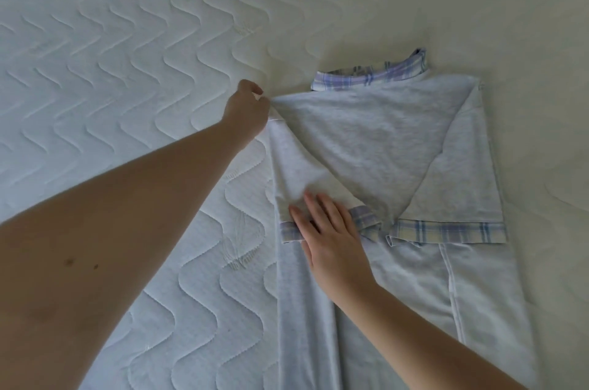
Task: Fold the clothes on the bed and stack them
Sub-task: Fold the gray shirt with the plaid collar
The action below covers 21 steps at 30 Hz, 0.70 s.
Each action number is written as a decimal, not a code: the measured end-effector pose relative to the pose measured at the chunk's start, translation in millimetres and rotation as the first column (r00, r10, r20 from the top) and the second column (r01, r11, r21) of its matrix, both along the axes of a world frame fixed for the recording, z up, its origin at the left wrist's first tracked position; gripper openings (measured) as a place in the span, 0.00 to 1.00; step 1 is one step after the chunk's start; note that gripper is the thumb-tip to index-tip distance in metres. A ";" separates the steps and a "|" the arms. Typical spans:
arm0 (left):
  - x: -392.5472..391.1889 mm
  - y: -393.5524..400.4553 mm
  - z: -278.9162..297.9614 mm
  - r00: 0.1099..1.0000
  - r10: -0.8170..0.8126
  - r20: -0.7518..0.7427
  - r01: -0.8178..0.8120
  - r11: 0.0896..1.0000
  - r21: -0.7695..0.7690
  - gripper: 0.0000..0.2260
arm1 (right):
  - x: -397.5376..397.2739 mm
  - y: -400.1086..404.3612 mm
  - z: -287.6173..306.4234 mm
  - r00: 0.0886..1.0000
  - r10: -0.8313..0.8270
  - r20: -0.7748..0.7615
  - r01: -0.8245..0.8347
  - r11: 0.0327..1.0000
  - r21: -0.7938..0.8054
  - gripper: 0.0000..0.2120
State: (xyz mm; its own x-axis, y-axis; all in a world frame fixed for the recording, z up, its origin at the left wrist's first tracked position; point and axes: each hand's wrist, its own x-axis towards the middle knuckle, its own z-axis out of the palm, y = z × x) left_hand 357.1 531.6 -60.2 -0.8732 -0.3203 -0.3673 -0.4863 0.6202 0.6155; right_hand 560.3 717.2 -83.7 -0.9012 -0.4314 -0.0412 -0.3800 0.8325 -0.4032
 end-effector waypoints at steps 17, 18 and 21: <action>106.1 34.2 -19.4 0.996 0.005 0.091 0.005 0.994 -0.110 0.10 | -15.5 57.3 -0.5 0.859 -0.488 0.157 0.476 0.873 0.109 0.24; 107.7 37.6 -19.5 0.997 0.019 0.079 -0.012 0.995 -0.099 0.10 | -15.7 58.0 0.7 0.862 -0.482 0.156 0.472 0.876 0.098 0.23; 115.2 44.8 -13.5 0.986 0.128 0.104 -0.121 0.990 -0.073 0.14 | -12.9 61.5 4.5 0.887 -0.453 0.085 0.449 0.891 0.065 0.16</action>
State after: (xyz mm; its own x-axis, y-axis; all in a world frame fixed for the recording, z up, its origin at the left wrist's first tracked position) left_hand 472.3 576.4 -73.7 -0.7815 -0.4507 -0.4314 -0.6235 0.5885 0.5147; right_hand 547.4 778.7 -79.2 -0.9890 0.0245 -0.1456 0.0786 0.9221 -0.3789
